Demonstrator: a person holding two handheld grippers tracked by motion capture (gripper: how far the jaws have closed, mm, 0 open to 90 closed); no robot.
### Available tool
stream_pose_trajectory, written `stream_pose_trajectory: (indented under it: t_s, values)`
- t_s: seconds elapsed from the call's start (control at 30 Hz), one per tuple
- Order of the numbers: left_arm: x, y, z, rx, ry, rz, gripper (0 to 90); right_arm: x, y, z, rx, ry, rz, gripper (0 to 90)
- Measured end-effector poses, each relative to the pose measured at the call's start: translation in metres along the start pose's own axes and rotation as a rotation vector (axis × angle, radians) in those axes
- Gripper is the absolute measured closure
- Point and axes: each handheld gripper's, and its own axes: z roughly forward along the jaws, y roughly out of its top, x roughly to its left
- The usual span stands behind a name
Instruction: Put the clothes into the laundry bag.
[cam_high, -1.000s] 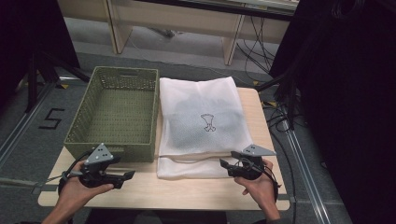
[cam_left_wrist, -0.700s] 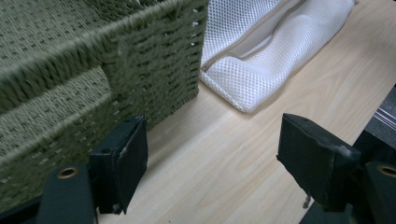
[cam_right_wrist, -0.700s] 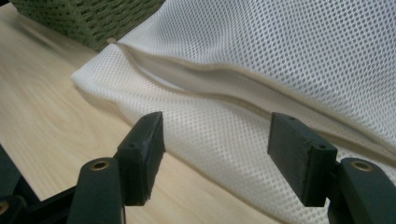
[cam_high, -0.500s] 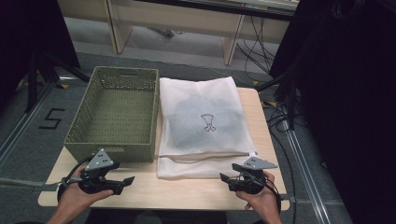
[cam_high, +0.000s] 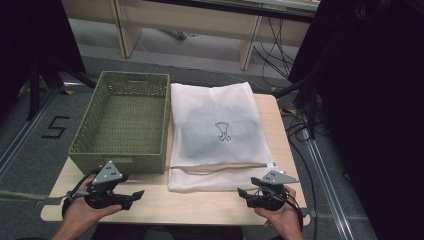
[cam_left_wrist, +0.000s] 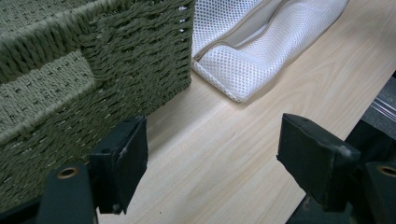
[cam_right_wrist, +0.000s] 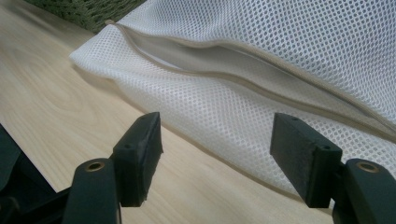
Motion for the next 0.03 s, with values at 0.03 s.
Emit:
stream_pose_trajectory:
  t_s: [0.03]
  values:
    - [0.0001,0.0001,0.0,-0.001,0.001,-0.001,24.2,0.0001,-0.0002,0.0003,-0.007,0.0,0.005,34.7]
